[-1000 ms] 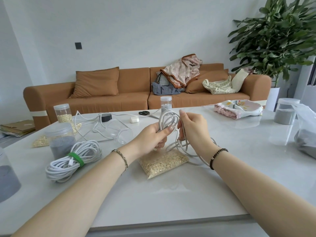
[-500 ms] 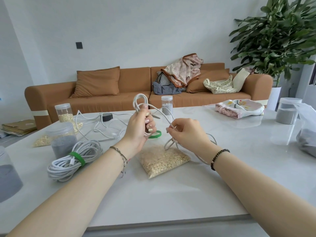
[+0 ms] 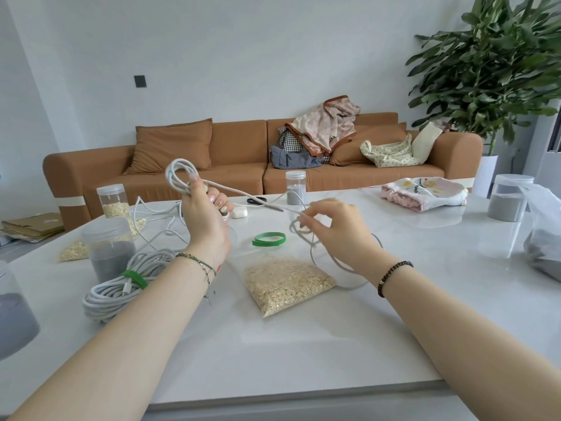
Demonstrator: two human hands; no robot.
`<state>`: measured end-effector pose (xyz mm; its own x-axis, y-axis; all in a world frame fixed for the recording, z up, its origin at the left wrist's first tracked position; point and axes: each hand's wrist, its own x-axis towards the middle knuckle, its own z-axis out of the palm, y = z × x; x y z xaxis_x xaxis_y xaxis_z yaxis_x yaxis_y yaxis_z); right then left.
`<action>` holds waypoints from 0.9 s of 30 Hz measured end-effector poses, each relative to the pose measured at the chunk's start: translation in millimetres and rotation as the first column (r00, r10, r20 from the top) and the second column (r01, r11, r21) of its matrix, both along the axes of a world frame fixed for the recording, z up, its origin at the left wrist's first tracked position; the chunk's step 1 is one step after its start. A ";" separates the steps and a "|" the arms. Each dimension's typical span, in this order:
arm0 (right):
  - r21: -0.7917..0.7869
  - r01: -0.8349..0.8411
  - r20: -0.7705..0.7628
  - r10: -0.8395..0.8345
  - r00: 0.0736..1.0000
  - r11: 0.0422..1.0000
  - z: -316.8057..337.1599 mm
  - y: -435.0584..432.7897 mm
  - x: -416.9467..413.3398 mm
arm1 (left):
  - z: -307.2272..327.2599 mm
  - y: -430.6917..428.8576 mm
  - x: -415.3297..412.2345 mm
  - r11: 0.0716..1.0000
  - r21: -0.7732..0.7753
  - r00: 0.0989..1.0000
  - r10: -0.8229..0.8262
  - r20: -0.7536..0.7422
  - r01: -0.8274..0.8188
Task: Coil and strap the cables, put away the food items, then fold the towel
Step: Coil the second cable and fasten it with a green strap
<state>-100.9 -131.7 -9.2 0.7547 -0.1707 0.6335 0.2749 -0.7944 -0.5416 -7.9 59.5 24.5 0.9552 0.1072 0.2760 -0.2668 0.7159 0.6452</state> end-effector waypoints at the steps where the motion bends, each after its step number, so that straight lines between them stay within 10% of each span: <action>1: 0.037 0.006 0.066 -0.009 0.998 0.999 2.4 -0.1 -0.7 | 0.4 0.7 0.3 1.000 -0.007 1.000 0.008 -0.005 -0.008; 9: 0.566 -0.117 0.335 -0.098 0.937 0.816 17.5 -9.5 -6.7 | -11.8 -16.3 -10.4 0.941 0.315 0.975 -0.172 0.142 0.120; 14: 0.116 0.286 -0.069 -0.279 0.958 0.951 7.6 -27.9 -2.3 | -15.9 -19.5 -13.6 0.900 0.405 0.963 -0.231 0.136 0.159; 17: -0.116 0.255 -0.241 -0.277 0.930 0.960 1.1 -22.5 0.0 | -21.1 -21.4 -14.9 0.841 0.510 0.945 -0.292 0.146 0.181; 27: -0.118 0.049 -0.025 -0.052 0.998 0.992 -7.4 -8.2 13.0 | -19.4 -26.1 -38.5 0.695 0.701 0.877 -0.425 0.222 0.159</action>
<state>-87.9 -139.8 -16.7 0.7645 -0.1350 0.6303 0.2191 -0.8652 -0.4510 -46.4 33.4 5.0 0.7301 -0.4918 0.4745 -0.4123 0.2367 0.8798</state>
